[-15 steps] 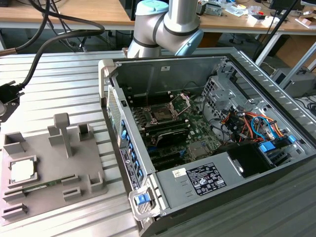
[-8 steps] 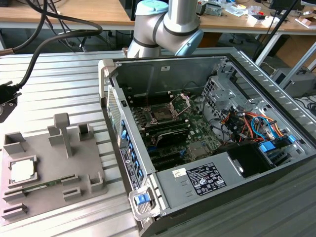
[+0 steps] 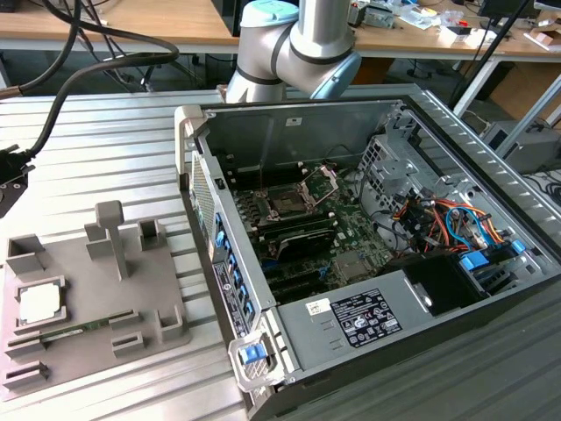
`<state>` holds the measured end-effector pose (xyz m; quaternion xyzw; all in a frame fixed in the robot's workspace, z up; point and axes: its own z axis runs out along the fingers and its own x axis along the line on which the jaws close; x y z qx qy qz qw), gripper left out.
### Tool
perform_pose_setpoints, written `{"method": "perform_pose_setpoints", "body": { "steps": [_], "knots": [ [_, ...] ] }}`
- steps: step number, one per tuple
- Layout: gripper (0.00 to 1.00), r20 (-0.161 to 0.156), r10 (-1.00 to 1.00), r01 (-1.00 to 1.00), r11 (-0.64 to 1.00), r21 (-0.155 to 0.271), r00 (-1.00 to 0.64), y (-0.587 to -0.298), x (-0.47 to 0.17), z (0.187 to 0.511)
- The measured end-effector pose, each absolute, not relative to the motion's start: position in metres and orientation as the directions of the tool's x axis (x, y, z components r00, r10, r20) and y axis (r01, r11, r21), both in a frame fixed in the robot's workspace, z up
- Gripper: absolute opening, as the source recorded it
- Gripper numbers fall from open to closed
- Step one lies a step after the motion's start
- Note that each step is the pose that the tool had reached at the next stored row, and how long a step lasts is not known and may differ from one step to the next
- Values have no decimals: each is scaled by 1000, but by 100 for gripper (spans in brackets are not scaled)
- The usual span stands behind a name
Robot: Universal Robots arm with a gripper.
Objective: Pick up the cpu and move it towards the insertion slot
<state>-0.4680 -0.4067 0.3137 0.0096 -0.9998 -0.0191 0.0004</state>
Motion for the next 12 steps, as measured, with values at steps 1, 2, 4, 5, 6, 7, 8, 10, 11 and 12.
{"method": "perform_pose_setpoints", "body": {
  "steps": [1,2,4,5,6,7,8,10,11,12],
  "knots": [
    [11,0,-19,-19,999,38,-1000,-407,-469,314],
    [11,1,-19,-19,999,38,-1000,-407,-469,314],
    [11,0,-19,-19,999,38,-1000,-407,-470,314],
    [11,0,-19,-19,999,38,-1000,-407,-471,314],
    [11,1,-19,-19,999,38,-1000,-407,-471,314],
    [11,1,-19,-19,999,38,-1000,-407,-471,313],
    [11,1,-19,-19,999,38,-1000,-407,-472,313],
    [11,0,-19,-19,999,38,-1000,-407,-473,313],
    [11,0,-19,-19,999,38,-1000,-407,-473,313],
    [11,0,-19,-19,999,38,-1000,-407,-473,313]
  ]
}}
